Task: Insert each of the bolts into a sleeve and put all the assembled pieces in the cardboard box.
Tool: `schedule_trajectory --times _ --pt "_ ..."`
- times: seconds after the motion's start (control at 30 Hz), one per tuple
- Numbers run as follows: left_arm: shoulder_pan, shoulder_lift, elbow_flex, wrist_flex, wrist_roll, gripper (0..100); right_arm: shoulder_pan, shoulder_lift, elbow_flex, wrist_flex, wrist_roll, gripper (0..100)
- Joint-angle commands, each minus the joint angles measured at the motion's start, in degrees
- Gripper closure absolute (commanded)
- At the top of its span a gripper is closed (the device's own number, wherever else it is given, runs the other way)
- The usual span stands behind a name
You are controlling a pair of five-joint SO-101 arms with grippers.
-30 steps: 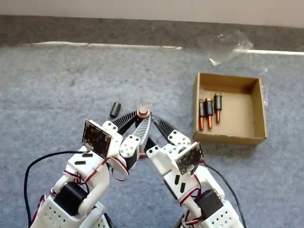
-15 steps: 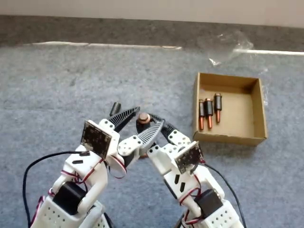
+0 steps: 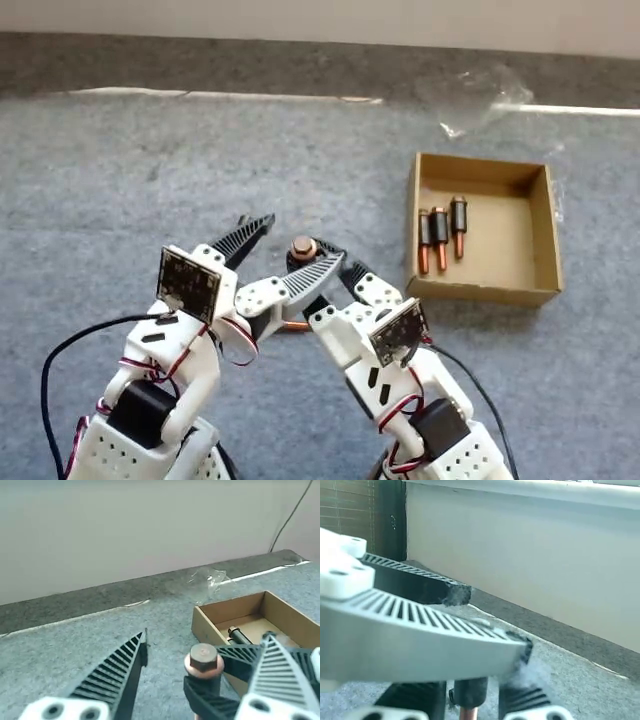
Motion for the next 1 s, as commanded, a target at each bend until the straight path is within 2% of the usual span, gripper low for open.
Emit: schedule_trajectory --times 0.0,0.43,0.77,0.83,0.97 --pt "-1.19 0.22 -3.82 -0.09 -0.09 67 -0.13 -0.4 7.78 -1.27 0.26 99.4" --pt "-1.63 0.22 -6.99 0.0 -0.35 67 0.13 -0.66 7.78 1.01 0.26 99.4" --pt "-18.42 0.22 -7.43 0.09 -0.09 68 5.49 -0.66 7.78 1.01 0.26 99.4" --pt "-20.44 0.22 -7.34 0.09 -0.09 73 5.49 -0.66 7.78 1.01 0.26 99.4" --pt "-23.43 0.22 -4.53 -0.26 -0.09 88 5.49 -0.57 7.78 1.1 0.26 99.4"
